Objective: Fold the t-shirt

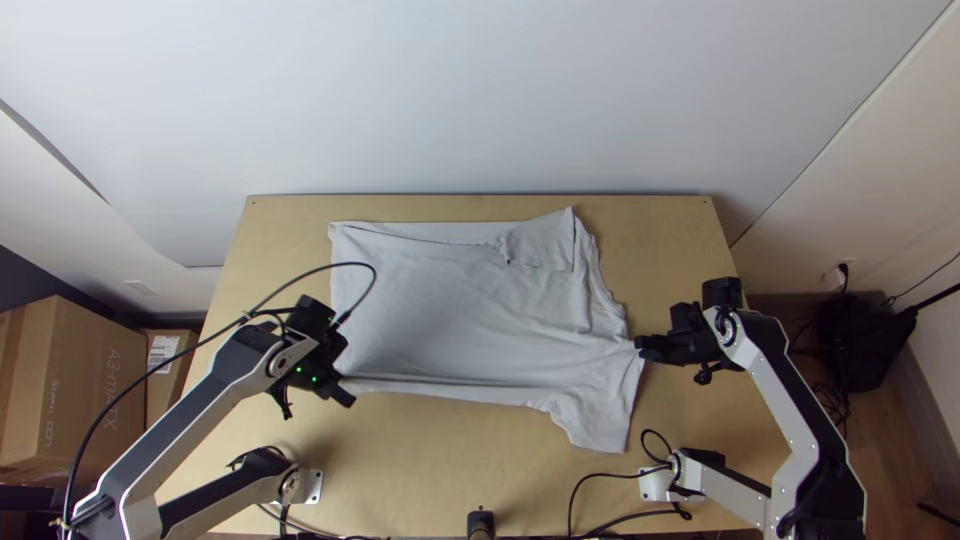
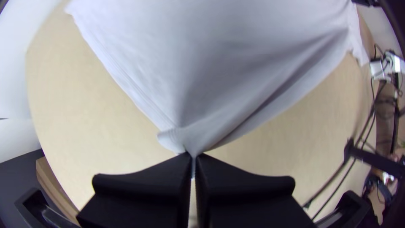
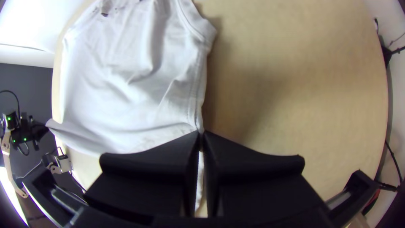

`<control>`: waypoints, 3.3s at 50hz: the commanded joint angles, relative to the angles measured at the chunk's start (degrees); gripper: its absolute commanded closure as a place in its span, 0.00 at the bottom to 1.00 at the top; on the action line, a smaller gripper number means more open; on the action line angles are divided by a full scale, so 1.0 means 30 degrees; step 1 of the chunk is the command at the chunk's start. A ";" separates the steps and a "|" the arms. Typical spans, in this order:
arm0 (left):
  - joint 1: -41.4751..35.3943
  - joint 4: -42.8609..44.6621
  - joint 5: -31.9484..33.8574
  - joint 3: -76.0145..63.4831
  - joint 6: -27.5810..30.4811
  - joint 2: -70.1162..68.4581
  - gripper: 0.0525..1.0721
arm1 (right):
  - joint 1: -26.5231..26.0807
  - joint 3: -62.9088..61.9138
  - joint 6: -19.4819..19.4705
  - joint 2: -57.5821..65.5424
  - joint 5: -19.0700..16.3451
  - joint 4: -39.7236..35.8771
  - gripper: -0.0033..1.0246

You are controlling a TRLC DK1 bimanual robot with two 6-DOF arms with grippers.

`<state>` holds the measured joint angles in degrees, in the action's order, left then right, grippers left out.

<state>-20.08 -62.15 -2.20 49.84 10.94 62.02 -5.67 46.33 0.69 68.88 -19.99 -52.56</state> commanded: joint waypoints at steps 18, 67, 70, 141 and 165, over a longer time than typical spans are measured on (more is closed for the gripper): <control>0.5754 0.8324 0.0058 0.4215 0.0104 -0.0312 0.97 | 0.3795 1.0779 -0.2251 -0.0197 0.1419 0.1874 0.98; 0.7366 1.1283 -0.3897 2.1940 -0.2416 0.1124 0.98 | 0.5143 2.8035 -0.2544 0.1971 0.4143 0.3251 0.98; 0.7395 1.1225 -0.4014 2.1530 -0.2416 -0.0341 0.98 | 0.5143 2.7742 -0.2544 0.0535 0.4172 0.3075 0.98; 0.6633 2.1420 0.1553 -0.1234 -0.5404 0.6661 0.98 | 0.4732 0.0701 -0.4185 0.5780 0.3616 2.0800 0.98; 0.7600 2.0248 0.2900 0.6471 -0.5316 1.4249 0.98 | 0.3941 0.7556 -0.4067 1.3133 0.3264 2.0067 0.98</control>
<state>2.07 -0.34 6.04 63.48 -4.34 100.99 6.87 64.16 -10.90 104.77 -10.07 8.25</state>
